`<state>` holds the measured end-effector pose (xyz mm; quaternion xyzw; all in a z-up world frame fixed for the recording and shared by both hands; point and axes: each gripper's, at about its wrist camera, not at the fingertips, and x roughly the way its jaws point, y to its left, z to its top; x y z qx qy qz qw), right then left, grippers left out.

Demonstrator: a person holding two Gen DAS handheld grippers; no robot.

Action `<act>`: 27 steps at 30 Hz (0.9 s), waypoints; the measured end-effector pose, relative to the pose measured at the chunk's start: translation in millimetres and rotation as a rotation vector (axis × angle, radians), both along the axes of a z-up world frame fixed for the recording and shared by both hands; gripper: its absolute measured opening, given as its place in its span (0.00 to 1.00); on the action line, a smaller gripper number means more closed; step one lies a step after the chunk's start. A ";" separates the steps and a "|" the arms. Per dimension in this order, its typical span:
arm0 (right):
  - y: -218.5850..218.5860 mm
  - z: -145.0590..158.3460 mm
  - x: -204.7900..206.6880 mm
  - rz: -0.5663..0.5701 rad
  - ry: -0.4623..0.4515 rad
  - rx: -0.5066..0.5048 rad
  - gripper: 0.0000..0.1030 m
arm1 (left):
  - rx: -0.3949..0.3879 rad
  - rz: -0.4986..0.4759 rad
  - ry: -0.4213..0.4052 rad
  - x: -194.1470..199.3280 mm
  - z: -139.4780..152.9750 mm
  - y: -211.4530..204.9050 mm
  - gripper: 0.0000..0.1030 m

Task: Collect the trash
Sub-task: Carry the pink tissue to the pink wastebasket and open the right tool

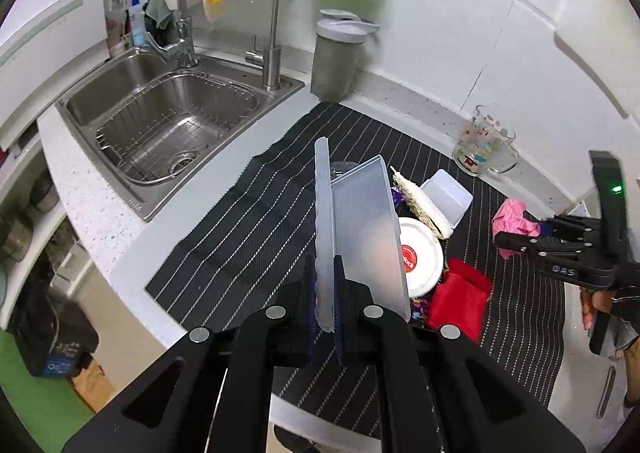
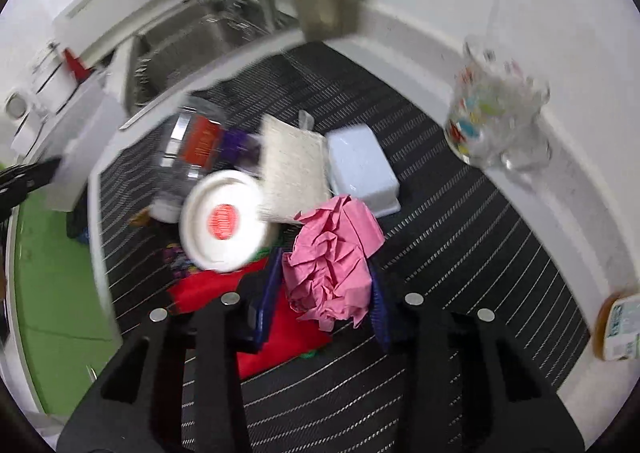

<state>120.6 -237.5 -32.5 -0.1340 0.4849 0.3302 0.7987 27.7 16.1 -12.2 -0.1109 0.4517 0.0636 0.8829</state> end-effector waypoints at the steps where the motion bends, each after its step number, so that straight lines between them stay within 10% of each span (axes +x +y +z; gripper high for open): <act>1: 5.0 8.6 -9.5 0.036 -0.023 0.006 0.38 | 0.000 0.010 -0.003 -5.8 1.8 -1.4 0.08; 16: 147.0 36.7 -173.5 0.511 -0.064 0.122 0.38 | 0.026 0.356 0.011 -187.7 4.8 49.5 0.08; 27: 262.6 -44.0 -287.7 0.655 0.031 0.047 0.38 | -0.040 0.494 0.077 -298.7 -70.6 118.6 0.08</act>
